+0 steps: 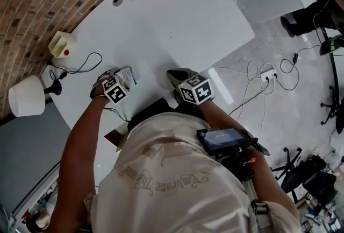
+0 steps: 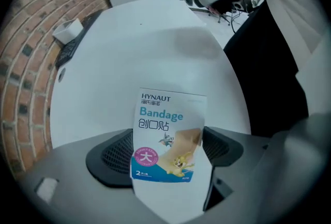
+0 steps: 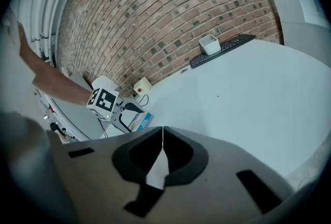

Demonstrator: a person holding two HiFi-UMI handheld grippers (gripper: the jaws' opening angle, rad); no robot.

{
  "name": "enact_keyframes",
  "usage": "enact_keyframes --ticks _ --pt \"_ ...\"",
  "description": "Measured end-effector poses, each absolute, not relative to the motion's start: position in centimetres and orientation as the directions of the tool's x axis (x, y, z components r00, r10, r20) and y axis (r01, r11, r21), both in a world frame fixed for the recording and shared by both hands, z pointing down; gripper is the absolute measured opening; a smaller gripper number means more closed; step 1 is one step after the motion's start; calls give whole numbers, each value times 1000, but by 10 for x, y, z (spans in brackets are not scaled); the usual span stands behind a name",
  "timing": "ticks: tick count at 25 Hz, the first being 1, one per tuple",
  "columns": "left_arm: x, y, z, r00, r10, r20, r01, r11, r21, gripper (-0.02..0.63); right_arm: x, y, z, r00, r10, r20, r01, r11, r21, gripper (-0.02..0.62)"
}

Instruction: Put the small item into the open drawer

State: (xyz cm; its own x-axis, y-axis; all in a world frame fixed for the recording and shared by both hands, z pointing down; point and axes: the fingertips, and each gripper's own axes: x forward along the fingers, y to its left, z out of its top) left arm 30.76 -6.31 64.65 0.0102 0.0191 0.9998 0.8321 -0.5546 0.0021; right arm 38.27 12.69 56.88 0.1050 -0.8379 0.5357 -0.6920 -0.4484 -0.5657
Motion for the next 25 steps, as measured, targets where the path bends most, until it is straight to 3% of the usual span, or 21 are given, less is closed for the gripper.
enact_keyframes --ticks 11,25 --pt "278 -62 625 125 74 989 490 -872 4 422 379 108 566 -3 -854 521 -740 -349 -575 6" --pt "203 -58 605 243 -31 970 187 -979 -78 422 345 46 560 -266 -820 508 -829 -74 -554 6"
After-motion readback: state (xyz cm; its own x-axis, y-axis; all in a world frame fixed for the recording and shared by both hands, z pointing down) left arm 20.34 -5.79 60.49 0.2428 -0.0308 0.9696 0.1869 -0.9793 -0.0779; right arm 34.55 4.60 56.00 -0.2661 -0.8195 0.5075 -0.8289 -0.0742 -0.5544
